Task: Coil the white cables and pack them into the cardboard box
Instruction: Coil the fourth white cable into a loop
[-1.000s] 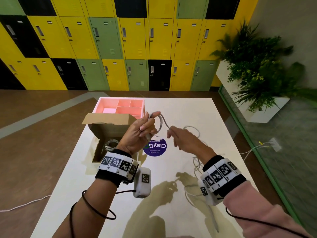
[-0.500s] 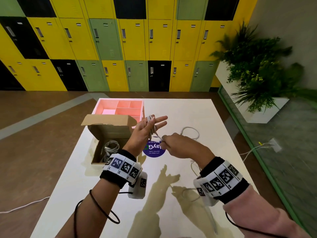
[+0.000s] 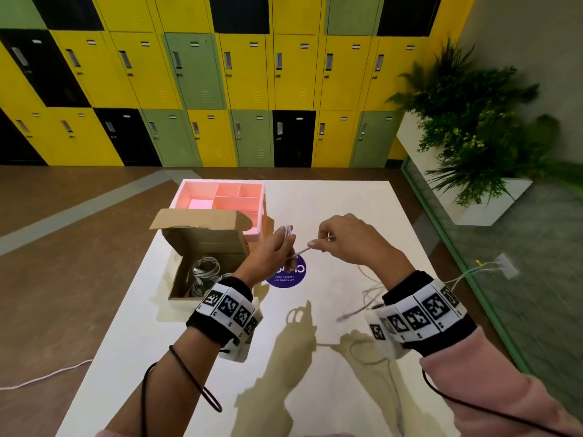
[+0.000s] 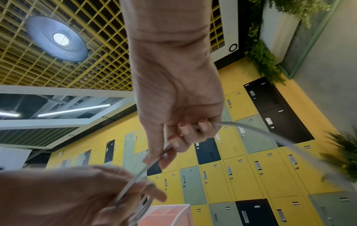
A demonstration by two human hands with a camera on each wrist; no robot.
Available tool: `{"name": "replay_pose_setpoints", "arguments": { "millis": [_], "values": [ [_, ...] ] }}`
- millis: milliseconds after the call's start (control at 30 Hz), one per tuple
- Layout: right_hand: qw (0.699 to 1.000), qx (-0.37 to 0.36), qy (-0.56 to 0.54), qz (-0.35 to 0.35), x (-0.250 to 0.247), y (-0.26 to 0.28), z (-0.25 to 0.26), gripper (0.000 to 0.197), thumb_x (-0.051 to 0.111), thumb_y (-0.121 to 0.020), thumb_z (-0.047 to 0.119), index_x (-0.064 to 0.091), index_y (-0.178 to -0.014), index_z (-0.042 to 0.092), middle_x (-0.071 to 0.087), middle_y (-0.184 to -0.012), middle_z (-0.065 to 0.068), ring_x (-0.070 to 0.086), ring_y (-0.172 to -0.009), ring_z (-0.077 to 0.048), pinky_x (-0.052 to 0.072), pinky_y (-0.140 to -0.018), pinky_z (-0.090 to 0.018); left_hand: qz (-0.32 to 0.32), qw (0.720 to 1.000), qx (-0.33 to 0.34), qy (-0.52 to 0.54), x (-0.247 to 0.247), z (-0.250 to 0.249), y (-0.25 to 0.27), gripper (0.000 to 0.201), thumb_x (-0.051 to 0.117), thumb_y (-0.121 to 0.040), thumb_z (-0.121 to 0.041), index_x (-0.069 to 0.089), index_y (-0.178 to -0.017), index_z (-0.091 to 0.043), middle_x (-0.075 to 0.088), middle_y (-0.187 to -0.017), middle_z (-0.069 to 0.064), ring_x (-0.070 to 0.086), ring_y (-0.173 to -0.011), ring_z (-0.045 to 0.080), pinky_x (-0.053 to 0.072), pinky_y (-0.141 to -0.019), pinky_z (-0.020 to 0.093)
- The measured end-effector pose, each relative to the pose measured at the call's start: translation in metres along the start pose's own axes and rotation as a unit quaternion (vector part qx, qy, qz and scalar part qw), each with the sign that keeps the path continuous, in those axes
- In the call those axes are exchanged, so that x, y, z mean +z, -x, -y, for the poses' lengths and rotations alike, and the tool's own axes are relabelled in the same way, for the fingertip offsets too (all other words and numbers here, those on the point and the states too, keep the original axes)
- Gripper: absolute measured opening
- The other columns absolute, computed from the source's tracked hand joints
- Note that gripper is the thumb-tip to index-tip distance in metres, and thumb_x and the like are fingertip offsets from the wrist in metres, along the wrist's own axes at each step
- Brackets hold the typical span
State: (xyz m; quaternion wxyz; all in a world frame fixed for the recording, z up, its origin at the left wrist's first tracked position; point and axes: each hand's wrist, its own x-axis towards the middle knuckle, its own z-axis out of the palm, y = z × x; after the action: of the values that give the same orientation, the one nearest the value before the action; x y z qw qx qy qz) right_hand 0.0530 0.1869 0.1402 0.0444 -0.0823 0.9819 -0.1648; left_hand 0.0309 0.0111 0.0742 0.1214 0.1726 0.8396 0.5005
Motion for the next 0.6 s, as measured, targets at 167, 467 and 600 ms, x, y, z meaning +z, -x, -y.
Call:
{"name": "replay_pose_setpoints", "arguments": {
  "millis": [167, 467, 600],
  "values": [
    [0.991, -0.03, -0.128, -0.007, -0.019, -0.006, -0.009, 0.032, 0.066, -0.084, 0.043, 0.069, -0.086, 0.011, 0.064, -0.082, -0.003, 0.054, -0.073, -0.017, 0.041, -0.058, -0.025, 0.063, 0.984, -0.046, 0.158, -0.004, 0.005, 0.007, 0.038, 0.031, -0.104, -0.027, 0.056, -0.12, -0.005, 0.033, -0.061, -0.005, 0.032, -0.051, 0.003, 0.031, -0.05, 0.011],
    [0.96, -0.046, -0.265, -0.074, -0.003, -0.013, -0.013, 0.03, 0.061, -0.089, 0.042, 0.067, -0.079, 0.014, 0.052, -0.064, -0.008, 0.04, -0.059, -0.011, 0.034, -0.054, -0.024, 0.141, 0.878, -0.009, 0.456, -0.013, -0.009, 0.014, 0.043, 0.026, -0.103, -0.035, 0.055, -0.082, -0.012, 0.03, -0.048, -0.01, 0.017, -0.046, 0.008, 0.018, -0.058, 0.024],
    [0.961, -0.042, -0.267, -0.06, 0.007, -0.013, -0.011, 0.035, 0.05, -0.096, 0.04, 0.062, -0.084, 0.01, 0.049, -0.064, 0.004, 0.041, -0.059, -0.007, 0.033, -0.058, -0.021, 0.166, 0.834, -0.01, 0.527, -0.011, -0.013, 0.013, 0.037, 0.025, -0.103, -0.029, 0.046, -0.076, -0.015, 0.033, -0.047, -0.011, 0.017, -0.043, 0.007, 0.027, -0.047, 0.018]
  ]
}}
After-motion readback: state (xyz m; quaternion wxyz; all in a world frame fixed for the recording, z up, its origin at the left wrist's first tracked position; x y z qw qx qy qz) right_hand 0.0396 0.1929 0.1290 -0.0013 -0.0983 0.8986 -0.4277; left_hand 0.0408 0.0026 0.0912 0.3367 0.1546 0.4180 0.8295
